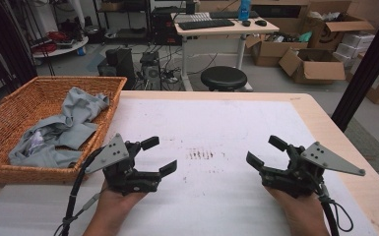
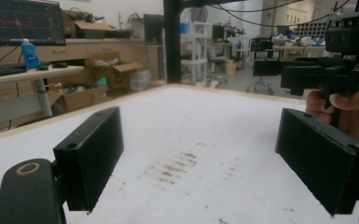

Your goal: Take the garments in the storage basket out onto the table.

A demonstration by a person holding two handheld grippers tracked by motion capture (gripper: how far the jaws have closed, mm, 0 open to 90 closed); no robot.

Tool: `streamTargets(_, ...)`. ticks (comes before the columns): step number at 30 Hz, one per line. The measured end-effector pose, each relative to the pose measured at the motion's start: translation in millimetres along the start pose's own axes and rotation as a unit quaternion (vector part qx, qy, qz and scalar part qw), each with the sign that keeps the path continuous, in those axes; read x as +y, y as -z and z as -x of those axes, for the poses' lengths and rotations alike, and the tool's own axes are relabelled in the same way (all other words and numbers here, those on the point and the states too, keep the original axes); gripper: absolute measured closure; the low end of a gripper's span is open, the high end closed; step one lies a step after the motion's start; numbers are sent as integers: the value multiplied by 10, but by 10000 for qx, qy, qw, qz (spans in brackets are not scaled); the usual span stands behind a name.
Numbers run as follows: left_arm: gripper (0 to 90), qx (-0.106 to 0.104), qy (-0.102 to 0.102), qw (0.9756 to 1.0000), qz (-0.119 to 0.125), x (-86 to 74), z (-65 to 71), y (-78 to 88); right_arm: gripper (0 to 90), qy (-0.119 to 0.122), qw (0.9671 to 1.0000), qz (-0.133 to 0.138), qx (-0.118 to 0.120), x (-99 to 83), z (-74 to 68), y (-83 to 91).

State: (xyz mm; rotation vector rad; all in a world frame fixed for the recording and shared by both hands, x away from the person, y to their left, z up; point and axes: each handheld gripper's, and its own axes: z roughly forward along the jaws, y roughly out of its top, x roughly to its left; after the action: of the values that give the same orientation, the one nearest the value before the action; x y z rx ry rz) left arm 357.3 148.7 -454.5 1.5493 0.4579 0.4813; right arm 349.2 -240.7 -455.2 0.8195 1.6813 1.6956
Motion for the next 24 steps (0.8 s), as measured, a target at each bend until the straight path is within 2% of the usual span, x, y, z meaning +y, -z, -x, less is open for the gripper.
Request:
streamTargets(20,155,33,-51,10000,-38,4,13,-8,119,-1,10000,2,3,0,-2,1)
streamTargets(23,154,119,-2,9999,-43,5,8,-8,119,2,10000,-6,5,1,-3,0)
streamTargets(24,154,241,41,9997,-83,11,13,-14,119,4,10000,-8,3,2,-1,-2)
